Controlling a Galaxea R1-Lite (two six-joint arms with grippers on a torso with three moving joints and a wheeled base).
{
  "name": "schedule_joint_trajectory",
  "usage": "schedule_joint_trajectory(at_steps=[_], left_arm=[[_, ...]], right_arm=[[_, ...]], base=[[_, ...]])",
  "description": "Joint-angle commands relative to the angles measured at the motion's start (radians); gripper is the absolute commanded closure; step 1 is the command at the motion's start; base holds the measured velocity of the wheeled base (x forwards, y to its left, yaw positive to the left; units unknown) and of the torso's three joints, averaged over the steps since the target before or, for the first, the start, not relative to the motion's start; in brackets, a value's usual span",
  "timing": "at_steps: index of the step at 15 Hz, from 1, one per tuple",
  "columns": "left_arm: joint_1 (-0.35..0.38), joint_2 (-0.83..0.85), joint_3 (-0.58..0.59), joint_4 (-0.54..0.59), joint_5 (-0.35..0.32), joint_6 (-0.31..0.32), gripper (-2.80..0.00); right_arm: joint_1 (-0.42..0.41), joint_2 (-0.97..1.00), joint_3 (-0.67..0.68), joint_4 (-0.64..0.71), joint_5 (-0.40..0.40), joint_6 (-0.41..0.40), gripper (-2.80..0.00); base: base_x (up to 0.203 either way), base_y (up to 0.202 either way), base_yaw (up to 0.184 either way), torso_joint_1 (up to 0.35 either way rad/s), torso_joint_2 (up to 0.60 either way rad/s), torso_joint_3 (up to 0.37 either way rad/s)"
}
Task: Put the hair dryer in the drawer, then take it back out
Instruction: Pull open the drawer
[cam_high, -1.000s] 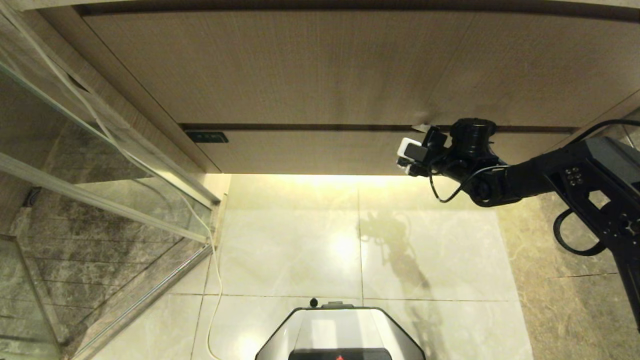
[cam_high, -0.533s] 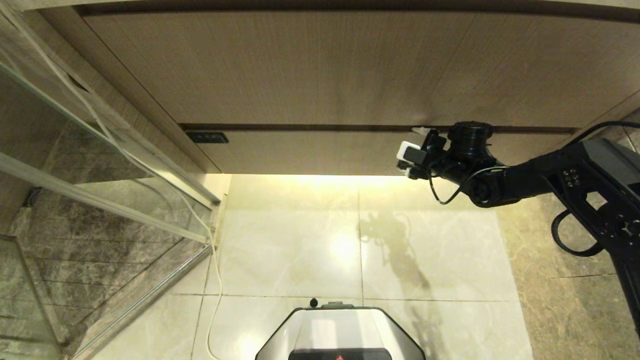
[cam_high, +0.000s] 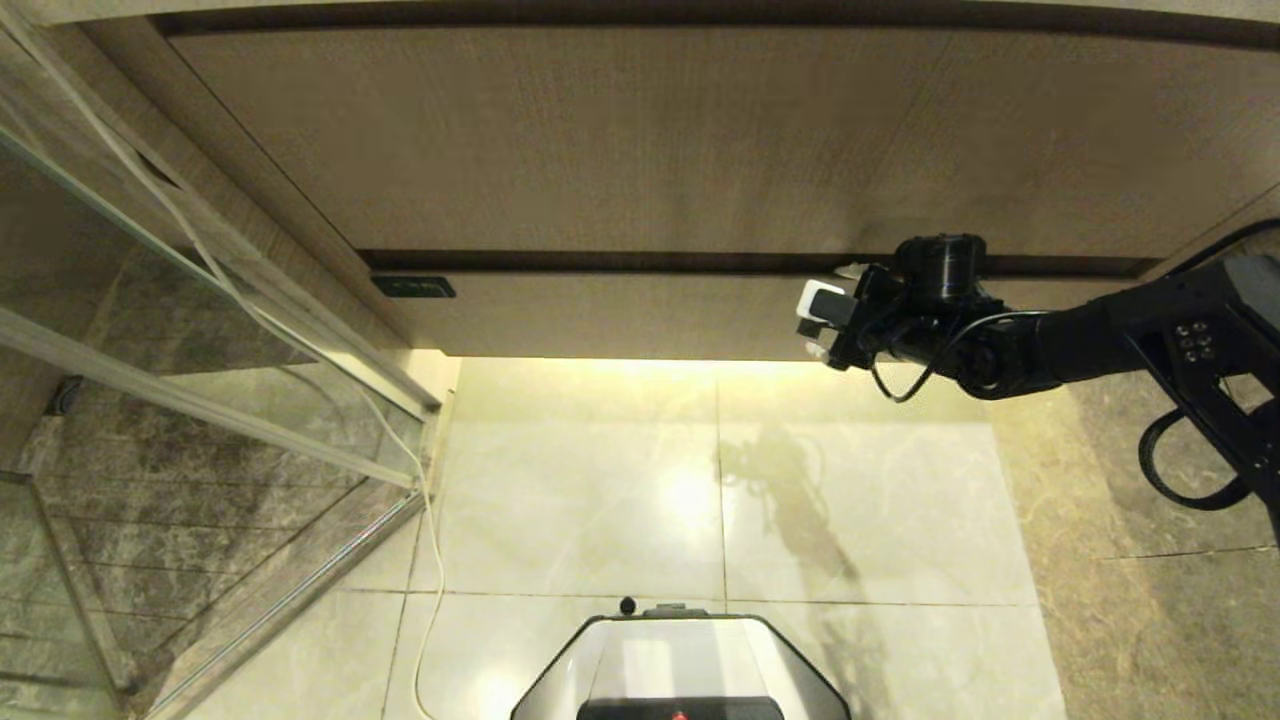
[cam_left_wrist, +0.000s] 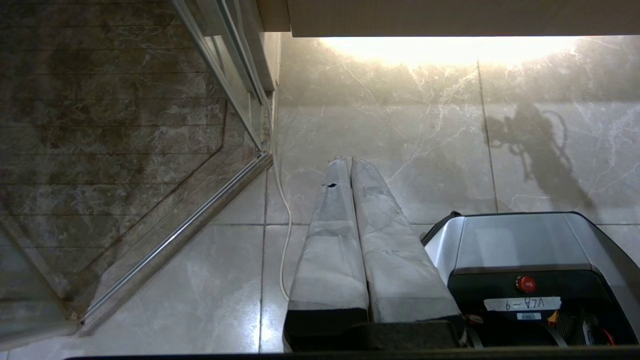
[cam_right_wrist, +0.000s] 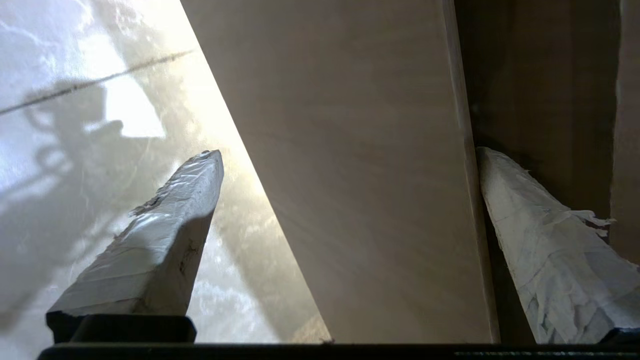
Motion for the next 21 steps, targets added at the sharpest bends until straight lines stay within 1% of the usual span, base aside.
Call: schedule_joint_trajectory(at_steps=[1,6,9,12,16,18,19,21], left_arm=[[0.0,0.0,0.002,0.001,0.0,0.0,0.0],[0.0,0.0,0.002,0.001,0.0,0.0,0.0],[0.0,0.0,0.0,0.001,0.0,0.0,0.0],[0.0,0.0,0.001,0.001,0.0,0.0,0.0],[0.0,0.0,0.002,0.001,0.0,0.0,0.0],[0.0,0.0,0.002,0.001,0.0,0.0,0.0],[0.0,0.0,0.002,0.001,0.0,0.0,0.0],[0.0,0.0,0.0,0.001,0.0,0.0,0.0]], right_arm=[[0.001,-0.022,0.031,0.005,-0.003,-0.006,-2.8],[0.002,-0.069,0.111,0.015,-0.009,-0.008,-2.8],[0.0,-0.114,0.13,-0.017,0.005,-0.006,-2.8],[-0.009,-0.151,0.177,-0.013,0.011,-0.009,-2.8],[-0.008,-0.209,0.166,-0.037,0.045,-0.007,-2.8],[-0.008,-0.25,0.187,-0.048,0.114,-0.013,-2.8],[-0.008,-0.27,0.211,-0.089,0.168,-0.018,-2.8],[-0.008,-0.269,0.238,-0.181,0.232,-0.045,-2.8]], base=[[0.0,0.0,0.0,0.0,0.0,0.0],[0.0,0.0,0.0,0.0,0.0,0.0],[0.0,0.0,0.0,0.0,0.0,0.0],[0.0,0.0,0.0,0.002,0.0,0.012],[0.0,0.0,0.0,0.0,0.0,0.0],[0.0,0.0,0.0,0.0,0.0,0.0],[0.0,0.0,0.0,0.0,0.0,0.0],[0.0,0.0,0.0,0.0,0.0,0.0]])
